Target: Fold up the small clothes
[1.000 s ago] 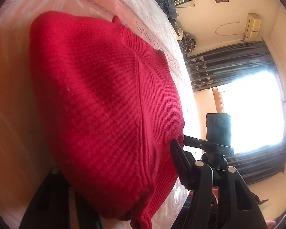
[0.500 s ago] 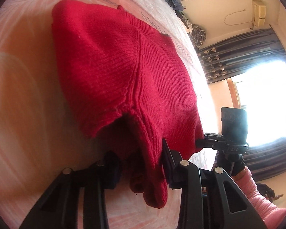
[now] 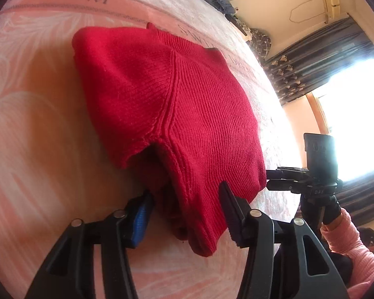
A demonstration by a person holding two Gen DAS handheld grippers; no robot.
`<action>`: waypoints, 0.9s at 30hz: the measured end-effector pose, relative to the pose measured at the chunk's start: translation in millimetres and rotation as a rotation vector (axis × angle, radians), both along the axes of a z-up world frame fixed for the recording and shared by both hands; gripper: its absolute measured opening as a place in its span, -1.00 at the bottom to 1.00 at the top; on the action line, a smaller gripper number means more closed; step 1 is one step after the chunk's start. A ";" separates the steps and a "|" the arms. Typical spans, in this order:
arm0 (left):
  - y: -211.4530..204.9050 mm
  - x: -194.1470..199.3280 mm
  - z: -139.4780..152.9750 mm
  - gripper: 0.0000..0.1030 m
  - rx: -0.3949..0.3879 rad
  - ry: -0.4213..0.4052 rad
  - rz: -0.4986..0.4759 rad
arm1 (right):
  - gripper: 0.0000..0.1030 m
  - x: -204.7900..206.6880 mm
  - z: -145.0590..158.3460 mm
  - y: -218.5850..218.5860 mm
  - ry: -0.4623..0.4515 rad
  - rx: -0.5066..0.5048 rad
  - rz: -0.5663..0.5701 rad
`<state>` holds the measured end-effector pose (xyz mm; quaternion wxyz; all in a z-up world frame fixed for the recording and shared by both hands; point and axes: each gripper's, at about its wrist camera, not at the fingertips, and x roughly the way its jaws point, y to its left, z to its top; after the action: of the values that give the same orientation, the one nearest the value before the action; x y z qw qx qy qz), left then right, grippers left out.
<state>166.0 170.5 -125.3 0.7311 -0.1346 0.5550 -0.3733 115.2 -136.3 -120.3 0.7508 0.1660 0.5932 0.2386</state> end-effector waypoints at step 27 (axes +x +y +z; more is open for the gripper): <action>22.7 -187.4 191.2 0.88 0.260 -0.458 0.306 | 0.90 -144.2 175.9 58.7 -0.461 -0.369 -0.333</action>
<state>-21.4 193.2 66.0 0.8960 -0.0344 0.3922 -0.2054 -29.0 -77.7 55.6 0.9113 0.0633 0.4056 0.0325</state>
